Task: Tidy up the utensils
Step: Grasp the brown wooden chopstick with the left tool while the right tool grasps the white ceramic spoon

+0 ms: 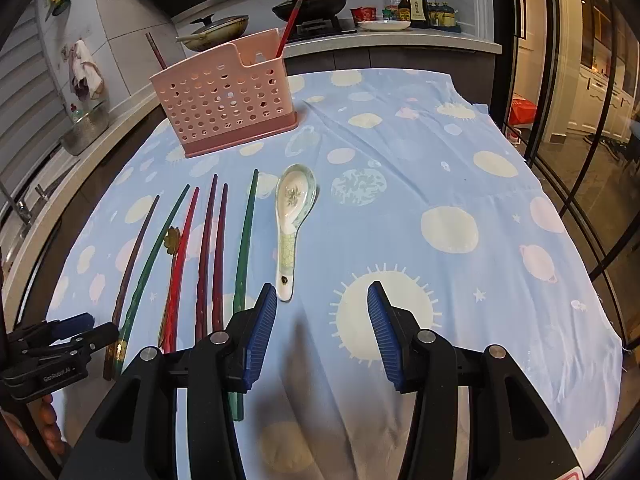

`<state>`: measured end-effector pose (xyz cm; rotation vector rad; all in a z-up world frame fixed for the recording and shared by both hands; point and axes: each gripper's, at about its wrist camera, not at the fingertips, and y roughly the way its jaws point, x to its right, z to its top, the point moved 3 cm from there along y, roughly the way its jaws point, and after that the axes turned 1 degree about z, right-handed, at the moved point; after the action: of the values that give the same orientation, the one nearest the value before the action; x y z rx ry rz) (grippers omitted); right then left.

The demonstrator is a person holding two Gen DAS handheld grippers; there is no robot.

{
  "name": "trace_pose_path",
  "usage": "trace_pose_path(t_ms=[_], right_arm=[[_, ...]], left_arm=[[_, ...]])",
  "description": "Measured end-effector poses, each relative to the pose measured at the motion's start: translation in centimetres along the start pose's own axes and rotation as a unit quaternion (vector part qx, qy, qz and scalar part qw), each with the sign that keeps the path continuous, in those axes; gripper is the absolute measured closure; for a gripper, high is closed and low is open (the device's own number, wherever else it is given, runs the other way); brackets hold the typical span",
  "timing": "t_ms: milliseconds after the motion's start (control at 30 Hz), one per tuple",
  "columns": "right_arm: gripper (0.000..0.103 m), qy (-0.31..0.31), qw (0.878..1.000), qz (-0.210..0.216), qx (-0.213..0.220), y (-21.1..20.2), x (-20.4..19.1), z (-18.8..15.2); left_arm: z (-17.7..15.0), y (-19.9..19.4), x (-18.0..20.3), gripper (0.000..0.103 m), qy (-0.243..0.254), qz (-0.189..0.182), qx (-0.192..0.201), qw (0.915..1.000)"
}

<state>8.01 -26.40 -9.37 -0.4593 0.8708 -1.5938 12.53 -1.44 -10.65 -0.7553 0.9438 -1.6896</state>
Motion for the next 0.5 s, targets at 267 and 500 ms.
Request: trace_pose_path(t_ms=[267, 500], right_arm=[[0.058, -0.014, 1.0, 0.002, -0.01, 1.1, -0.9, -0.2], [0.075, -0.044, 0.999, 0.008, -0.022, 3.6, -2.6, 0.3]], left_arm=[[-1.3, -0.8, 0.0, 0.068, 0.015, 0.008, 0.003, 0.9999], [-1.7, -1.1, -0.8, 0.093, 0.005, -0.014, -0.002, 0.9999]])
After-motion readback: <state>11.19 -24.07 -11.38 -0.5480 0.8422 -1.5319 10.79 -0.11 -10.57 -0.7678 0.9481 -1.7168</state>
